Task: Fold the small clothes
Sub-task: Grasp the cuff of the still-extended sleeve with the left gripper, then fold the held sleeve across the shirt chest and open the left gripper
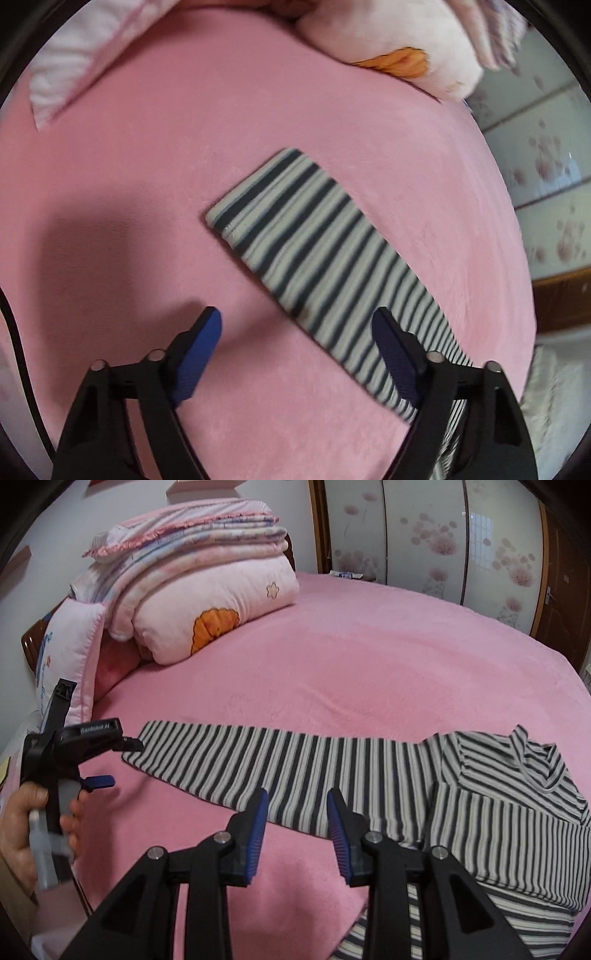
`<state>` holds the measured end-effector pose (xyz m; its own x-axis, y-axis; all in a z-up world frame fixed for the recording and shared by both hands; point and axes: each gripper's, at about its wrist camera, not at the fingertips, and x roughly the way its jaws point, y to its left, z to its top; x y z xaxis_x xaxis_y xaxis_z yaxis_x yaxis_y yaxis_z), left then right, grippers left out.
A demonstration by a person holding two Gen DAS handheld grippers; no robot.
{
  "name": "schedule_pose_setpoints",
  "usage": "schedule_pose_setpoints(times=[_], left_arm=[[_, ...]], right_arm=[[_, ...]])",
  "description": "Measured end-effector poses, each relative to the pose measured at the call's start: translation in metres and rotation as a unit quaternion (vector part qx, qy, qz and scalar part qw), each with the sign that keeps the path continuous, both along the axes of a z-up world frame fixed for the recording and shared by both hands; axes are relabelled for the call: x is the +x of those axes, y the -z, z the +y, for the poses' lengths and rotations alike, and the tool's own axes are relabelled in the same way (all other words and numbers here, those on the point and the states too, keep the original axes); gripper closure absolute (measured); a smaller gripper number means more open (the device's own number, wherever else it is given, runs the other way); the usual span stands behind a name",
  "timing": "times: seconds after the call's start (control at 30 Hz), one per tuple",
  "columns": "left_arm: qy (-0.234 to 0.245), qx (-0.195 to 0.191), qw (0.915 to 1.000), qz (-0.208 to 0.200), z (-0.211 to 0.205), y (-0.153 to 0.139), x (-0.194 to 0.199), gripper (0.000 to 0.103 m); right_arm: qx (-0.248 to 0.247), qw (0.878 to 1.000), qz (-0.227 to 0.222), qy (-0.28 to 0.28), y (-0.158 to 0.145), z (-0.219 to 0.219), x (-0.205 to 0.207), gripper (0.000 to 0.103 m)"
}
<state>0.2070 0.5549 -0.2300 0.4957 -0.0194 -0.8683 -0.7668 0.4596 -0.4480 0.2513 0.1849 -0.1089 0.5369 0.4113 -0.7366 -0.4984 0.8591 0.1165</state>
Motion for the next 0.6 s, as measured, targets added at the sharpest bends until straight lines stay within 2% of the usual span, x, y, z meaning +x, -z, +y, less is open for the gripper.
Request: schedule_pose_setpoints(times=[0.13,0.3,0.33,0.4,0.43,0.47,0.5,0.53,0.6], left_arm=[[0.004,-0.029,0.9995,-0.01,0.007,0.017,0.012,0.024],[-0.002,-0.026,0.9996,0.007,0.009,0.033,0.026,0.028],[-0.005,-0.023,0.9997,0.011,0.011,0.034,0.028,0.033],[-0.012,-0.006,0.9996,0.025,0.011,0.037,0.031,0.058],[-0.015,0.0,0.9995,0.029,0.011,0.038,0.031,0.066],[-0.019,0.004,0.9994,0.029,0.01,0.039,0.031,0.086],[-0.022,0.001,0.9995,0.024,0.012,0.039,0.031,0.097],[-0.023,-0.002,0.9995,0.019,0.012,0.039,0.031,0.097],[-0.022,0.017,0.9995,0.016,0.007,0.031,0.031,0.1]], right_arm=[[-0.007,1.0,0.0,-0.002,0.01,-0.001,-0.001,0.07],[-0.018,1.0,-0.004,0.001,0.02,-0.008,-0.002,0.07],[-0.018,1.0,-0.001,0.002,0.022,-0.01,-0.002,0.07],[-0.02,1.0,0.004,0.005,0.026,-0.014,-0.003,0.07],[-0.02,1.0,0.006,0.007,0.027,-0.018,-0.004,0.07],[-0.02,1.0,0.007,0.007,0.028,-0.021,-0.006,0.07],[-0.021,1.0,0.007,0.009,0.028,-0.024,-0.009,0.07],[-0.022,1.0,0.005,0.009,0.029,-0.029,-0.012,0.07],[-0.028,1.0,0.001,0.009,0.03,-0.039,-0.019,0.07]])
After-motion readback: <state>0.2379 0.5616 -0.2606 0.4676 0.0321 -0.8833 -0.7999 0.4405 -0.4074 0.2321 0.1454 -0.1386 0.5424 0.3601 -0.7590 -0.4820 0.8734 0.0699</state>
